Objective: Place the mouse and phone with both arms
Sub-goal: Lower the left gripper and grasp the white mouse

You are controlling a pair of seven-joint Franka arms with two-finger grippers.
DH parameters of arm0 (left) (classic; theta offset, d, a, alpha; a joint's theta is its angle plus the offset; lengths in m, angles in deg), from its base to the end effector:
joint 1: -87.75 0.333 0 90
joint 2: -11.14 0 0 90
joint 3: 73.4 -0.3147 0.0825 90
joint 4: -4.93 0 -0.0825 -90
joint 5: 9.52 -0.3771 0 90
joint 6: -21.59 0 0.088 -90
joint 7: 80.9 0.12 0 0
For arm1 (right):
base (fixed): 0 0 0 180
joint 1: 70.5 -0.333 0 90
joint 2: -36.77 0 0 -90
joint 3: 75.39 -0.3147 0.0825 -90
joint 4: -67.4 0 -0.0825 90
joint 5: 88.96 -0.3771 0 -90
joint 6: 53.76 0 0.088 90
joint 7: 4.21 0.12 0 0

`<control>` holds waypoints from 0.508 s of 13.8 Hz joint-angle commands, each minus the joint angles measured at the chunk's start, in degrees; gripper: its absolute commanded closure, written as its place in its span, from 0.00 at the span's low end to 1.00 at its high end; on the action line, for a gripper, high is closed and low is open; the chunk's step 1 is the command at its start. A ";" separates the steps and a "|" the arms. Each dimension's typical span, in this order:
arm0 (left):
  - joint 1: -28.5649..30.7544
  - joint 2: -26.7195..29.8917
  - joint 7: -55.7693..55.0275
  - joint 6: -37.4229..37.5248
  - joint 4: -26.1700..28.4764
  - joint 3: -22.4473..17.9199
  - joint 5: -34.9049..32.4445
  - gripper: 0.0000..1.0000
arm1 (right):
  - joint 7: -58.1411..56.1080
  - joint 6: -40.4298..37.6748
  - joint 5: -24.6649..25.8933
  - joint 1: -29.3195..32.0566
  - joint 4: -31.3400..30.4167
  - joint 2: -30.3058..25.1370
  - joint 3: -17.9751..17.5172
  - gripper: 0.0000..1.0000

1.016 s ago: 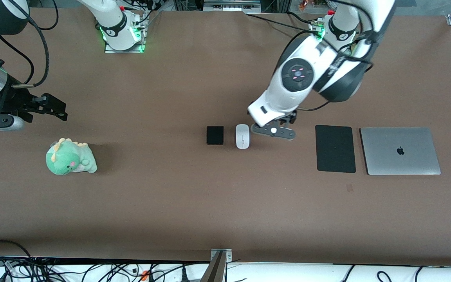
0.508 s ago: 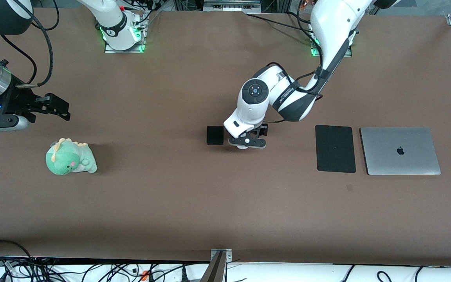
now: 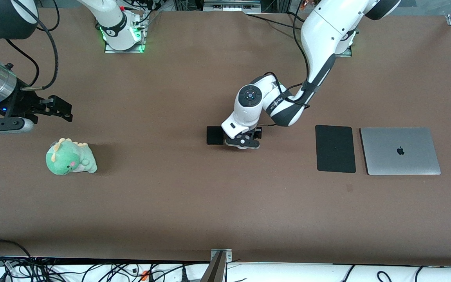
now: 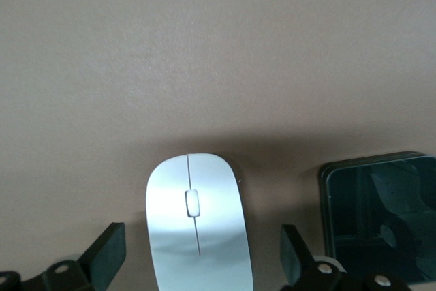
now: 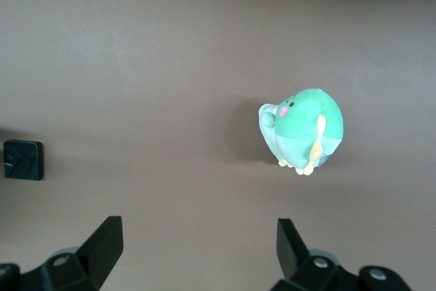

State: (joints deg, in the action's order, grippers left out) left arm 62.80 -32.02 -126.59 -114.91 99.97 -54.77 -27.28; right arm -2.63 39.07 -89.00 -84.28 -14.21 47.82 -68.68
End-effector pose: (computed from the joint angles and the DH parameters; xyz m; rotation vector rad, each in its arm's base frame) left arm 0.5105 -0.4468 0.1787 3.1181 -0.1605 0.0186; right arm 0.6044 0.0818 0.5719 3.1165 0.1528 0.0092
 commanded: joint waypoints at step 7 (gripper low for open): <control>-0.45 0.35 -3.87 0.00 -0.30 -0.62 -5.09 0.83 | -0.09 -0.54 1.79 -2.74 0.05 -0.16 0.15 0.00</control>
State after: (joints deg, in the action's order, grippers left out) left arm 62.06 -33.49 -129.78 -115.45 99.72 -55.00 -30.91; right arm -2.62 39.04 -88.06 -86.67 -14.24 47.86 -68.69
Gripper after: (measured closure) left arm 0.286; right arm 0.000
